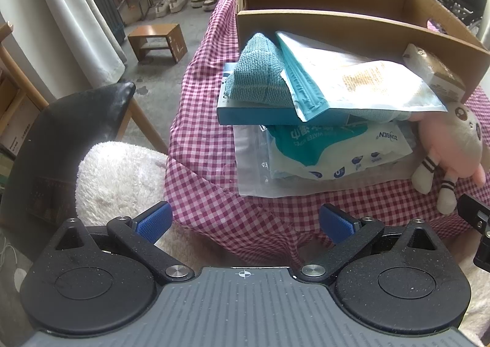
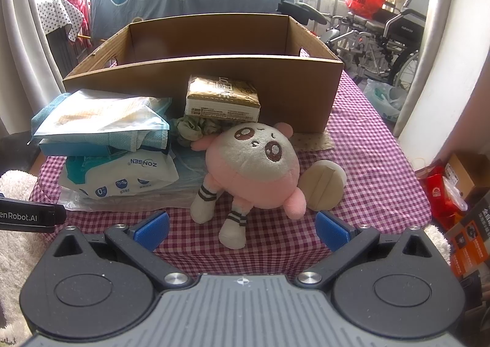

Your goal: Organize soft objects

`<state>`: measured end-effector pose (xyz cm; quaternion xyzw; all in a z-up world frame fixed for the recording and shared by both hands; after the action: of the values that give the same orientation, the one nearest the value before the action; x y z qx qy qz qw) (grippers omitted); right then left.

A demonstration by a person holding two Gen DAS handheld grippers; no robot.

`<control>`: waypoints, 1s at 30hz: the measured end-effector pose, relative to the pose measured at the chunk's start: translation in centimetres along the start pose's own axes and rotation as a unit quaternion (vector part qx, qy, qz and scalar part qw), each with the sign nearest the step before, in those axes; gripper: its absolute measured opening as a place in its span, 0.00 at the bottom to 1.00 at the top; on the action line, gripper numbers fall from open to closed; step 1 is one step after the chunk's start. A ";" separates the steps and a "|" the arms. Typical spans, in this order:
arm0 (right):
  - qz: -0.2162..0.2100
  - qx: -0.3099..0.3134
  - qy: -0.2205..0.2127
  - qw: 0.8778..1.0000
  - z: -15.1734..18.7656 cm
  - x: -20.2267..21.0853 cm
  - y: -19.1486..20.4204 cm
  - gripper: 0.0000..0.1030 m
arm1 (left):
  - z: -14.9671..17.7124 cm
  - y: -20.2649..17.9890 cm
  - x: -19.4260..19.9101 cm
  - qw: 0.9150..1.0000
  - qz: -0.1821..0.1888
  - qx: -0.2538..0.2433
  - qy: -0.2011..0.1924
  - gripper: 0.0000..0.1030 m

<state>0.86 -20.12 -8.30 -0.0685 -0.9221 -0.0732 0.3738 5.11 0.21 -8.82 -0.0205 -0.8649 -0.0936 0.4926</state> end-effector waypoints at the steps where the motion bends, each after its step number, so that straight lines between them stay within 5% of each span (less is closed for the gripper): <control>1: 0.000 0.000 0.000 1.000 0.0 0.0 0.0 1.00 | 0.0 0.0 0.0 1.000 0.000 0.000 0.000 1.00; 12: -0.002 -0.004 -0.003 1.000 -0.2 -0.2 -0.1 1.00 | -0.1 0.0 0.1 1.000 0.019 -0.011 -0.008 1.00; 17: -0.036 -0.007 -0.026 0.999 -1.2 0.5 -0.2 1.00 | -1.4 0.7 1.9 0.996 0.050 -0.021 -0.071 1.00; 24: -0.134 -0.034 -0.110 0.984 -5.5 3.5 -0.5 1.00 | -4.5 2.4 5.1 0.970 0.141 -0.005 -0.199 0.99; 28: -0.212 -0.055 -0.118 0.969 -7.8 4.2 0.7 0.93 | -6.1 2.1 5.0 0.954 0.220 0.015 -0.202 0.98; 30: -0.245 -0.068 -0.111 0.961 -8.6 4.1 1.4 0.77 | -6.9 1.6 4.6 0.948 0.247 0.015 -0.198 0.94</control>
<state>4.01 -20.06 0.77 0.1261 -0.9392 -0.2169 0.2342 8.80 0.29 -1.27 -0.2438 -0.9145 0.0501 0.3191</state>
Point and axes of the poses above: each gripper's, at about its wrist camera, not at the fingertips, and x roughly against the way its jaws point, y to its left, z to its underside, the point moved 9 cm from there along -x, roughly the way its jaws point, and after that the axes turned 7 degrees about -x, right-handed, at the moved point
